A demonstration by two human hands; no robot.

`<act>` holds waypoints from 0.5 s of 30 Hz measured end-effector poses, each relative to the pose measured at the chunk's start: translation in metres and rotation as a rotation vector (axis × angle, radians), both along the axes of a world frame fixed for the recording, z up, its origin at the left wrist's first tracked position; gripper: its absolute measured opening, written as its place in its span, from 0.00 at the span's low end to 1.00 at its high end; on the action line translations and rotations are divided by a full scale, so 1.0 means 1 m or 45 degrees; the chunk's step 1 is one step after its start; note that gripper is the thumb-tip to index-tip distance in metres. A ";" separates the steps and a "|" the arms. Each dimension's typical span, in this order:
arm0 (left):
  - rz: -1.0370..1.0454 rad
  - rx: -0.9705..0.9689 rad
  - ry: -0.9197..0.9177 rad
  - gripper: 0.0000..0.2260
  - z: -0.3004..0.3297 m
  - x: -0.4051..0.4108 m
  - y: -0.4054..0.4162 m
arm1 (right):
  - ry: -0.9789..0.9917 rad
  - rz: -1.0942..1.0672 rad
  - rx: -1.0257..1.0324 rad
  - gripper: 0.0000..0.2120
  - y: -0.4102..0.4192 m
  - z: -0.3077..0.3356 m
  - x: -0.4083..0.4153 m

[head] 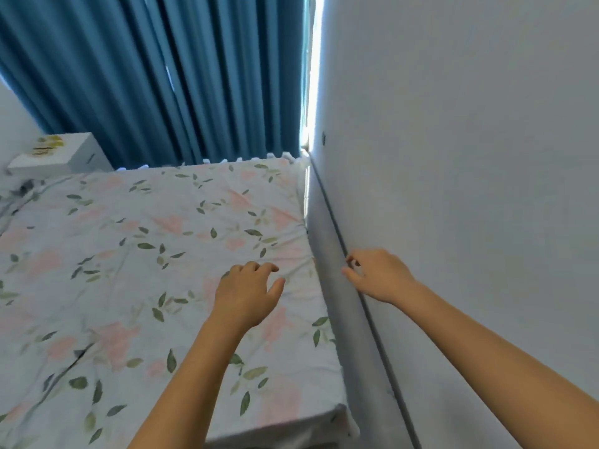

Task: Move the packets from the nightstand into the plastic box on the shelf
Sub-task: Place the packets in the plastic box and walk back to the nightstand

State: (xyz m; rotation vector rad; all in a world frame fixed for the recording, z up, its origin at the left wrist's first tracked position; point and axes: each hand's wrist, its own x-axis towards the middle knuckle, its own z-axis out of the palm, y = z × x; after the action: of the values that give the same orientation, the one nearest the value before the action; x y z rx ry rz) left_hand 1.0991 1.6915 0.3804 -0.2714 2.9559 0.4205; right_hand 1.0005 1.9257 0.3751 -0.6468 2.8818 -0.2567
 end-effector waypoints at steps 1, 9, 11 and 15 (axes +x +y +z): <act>-0.051 0.008 0.001 0.20 -0.003 -0.014 0.010 | -0.023 -0.063 -0.019 0.20 0.013 -0.001 -0.003; -0.357 0.042 -0.037 0.20 -0.027 -0.107 0.102 | -0.071 -0.368 -0.070 0.20 0.105 -0.021 -0.038; -0.379 0.017 -0.023 0.20 -0.033 -0.133 0.120 | -0.051 -0.377 -0.065 0.20 0.123 -0.027 -0.055; -0.316 0.031 -0.040 0.20 -0.042 -0.175 0.151 | -0.061 -0.350 -0.060 0.21 0.152 -0.036 -0.089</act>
State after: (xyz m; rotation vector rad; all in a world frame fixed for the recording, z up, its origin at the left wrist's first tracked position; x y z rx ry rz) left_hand 0.9237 1.8423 0.3380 0.0903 2.9005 0.4141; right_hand 0.9114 2.0774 0.3390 -0.2454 2.9204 -0.3724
